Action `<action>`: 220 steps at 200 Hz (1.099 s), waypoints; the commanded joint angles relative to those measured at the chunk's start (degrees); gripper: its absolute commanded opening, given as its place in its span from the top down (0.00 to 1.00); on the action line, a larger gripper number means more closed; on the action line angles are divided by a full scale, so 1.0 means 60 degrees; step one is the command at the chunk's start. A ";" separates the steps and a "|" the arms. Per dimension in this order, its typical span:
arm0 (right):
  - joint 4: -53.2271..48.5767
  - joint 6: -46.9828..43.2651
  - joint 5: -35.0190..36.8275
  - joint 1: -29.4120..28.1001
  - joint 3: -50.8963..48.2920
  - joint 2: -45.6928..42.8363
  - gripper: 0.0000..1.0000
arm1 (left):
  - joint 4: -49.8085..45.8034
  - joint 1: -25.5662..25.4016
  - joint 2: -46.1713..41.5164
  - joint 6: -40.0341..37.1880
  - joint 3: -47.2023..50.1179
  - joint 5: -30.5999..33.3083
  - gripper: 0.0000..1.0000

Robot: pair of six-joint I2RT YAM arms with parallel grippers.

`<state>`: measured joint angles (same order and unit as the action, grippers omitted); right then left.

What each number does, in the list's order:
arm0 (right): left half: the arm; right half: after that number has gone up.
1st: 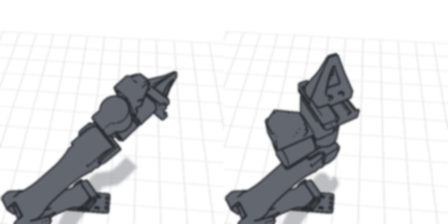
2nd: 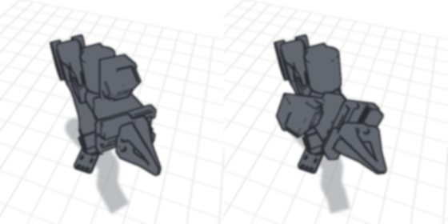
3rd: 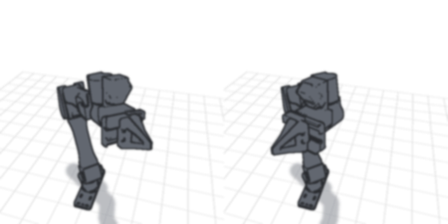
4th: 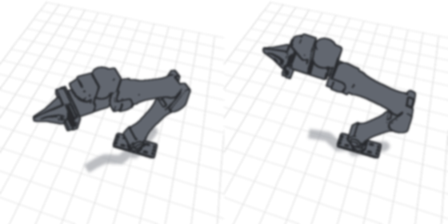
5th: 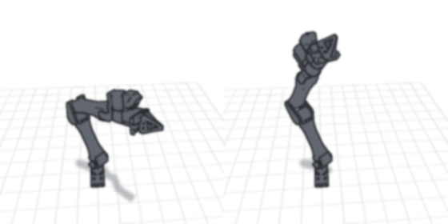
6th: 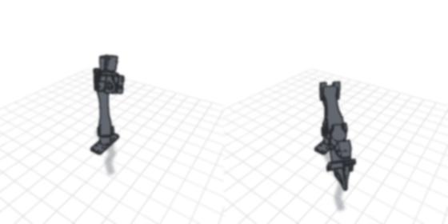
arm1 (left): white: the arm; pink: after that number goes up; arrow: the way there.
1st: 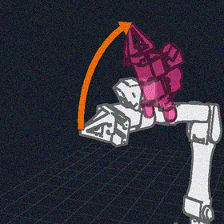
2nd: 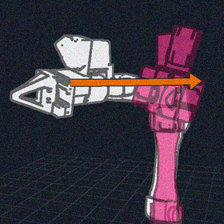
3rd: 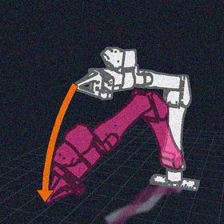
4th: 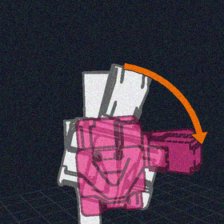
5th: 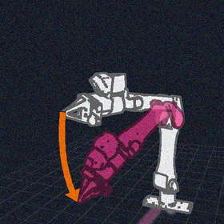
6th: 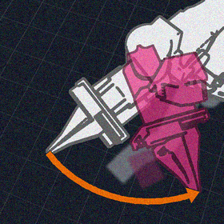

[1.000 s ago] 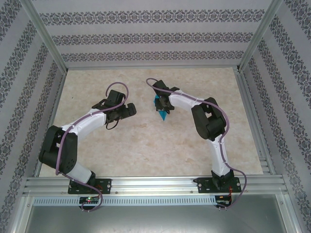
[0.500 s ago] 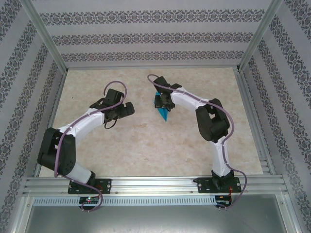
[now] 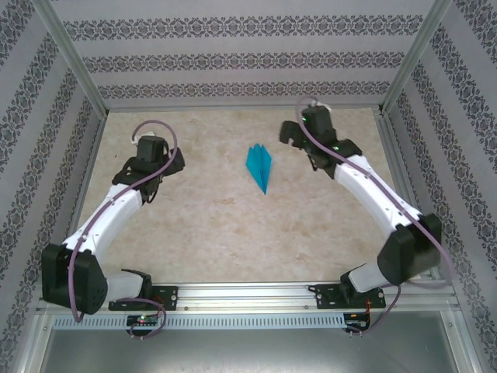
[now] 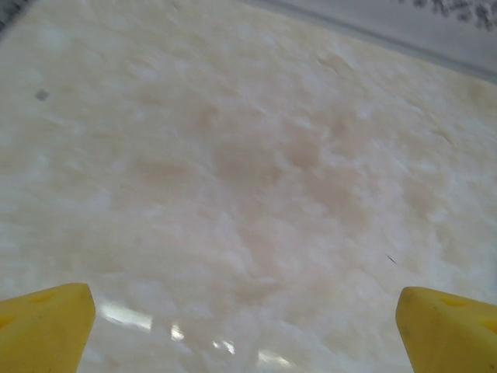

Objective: Fold a paper plane with a square sheet of paper (pick it up from the middle)

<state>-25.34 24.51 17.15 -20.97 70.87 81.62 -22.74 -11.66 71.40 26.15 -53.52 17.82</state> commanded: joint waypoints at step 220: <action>1.2591 -0.3964 -0.1189 0.3437 -0.8138 0.0694 0.02 | 1.2340 0.1726 0.2943 -0.4173 0.5335 -0.2776 0.00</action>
<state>46.44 1.32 12.21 -0.84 21.87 85.82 47.16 -1.89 87.09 2.76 -20.58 3.36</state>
